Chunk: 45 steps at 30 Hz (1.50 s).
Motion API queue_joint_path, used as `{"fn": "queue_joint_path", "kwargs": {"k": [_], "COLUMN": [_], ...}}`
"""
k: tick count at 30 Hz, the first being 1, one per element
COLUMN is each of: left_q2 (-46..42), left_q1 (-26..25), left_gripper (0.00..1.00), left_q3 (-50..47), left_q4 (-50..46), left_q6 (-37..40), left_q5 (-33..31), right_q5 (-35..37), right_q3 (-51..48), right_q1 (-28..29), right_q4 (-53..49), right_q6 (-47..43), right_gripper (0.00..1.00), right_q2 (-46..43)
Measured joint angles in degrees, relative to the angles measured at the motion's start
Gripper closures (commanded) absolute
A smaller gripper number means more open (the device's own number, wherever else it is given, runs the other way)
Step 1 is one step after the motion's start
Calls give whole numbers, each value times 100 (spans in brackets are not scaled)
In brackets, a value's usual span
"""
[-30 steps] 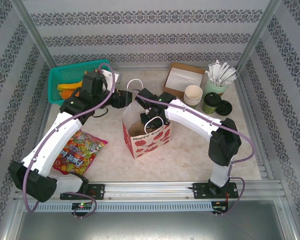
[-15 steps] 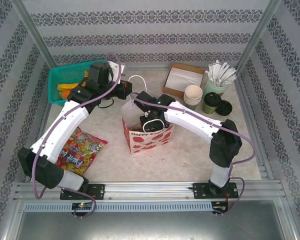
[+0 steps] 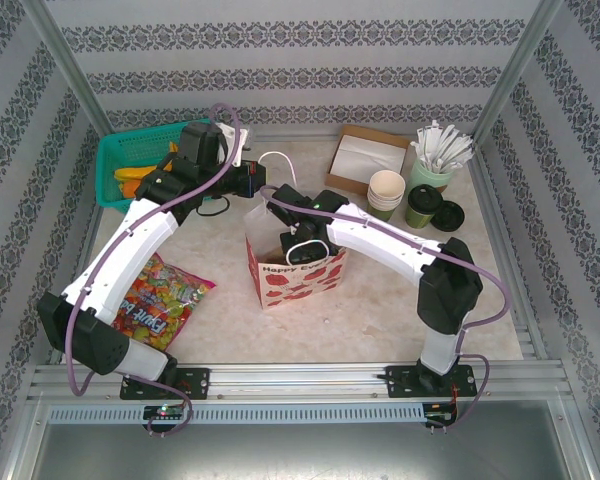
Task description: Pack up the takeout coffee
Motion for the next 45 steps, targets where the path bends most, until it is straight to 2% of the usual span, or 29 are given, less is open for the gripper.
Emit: {"fn": "queue_joint_path", "kwargs": {"k": [22, 26, 33, 37, 42, 44, 45], "left_q2": [2, 2, 55, 94, 133, 142, 142], "left_q1": [0, 0, 0, 0, 0, 0, 0], "left_gripper": [100, 100, 100, 100, 100, 100, 100], "left_q3": [2, 2, 68, 129, 155, 162, 162], "left_q4": [-122, -133, -175, -181, -240, -280, -291], "left_q6": [2, 2, 4, 7, 22, 26, 26], "left_q5": [-11, 50, 94, 92, 92, 94, 94], "right_q5": [2, 4, 9, 4, 9, 11, 24], "right_q3": [-162, -258, -341, -341, -341, -341, -341], "right_q1": [0, 0, 2, 2, 2, 2, 4], "right_q4": [192, 289, 343, 358, 315, 264, 232], "right_q6": [7, 50, 52, -26, -68, -87, -114], "right_gripper": [64, 54, 28, 19, 18, 20, 25], "right_q2": [586, 651, 654, 411, -42, -149, -175]}}
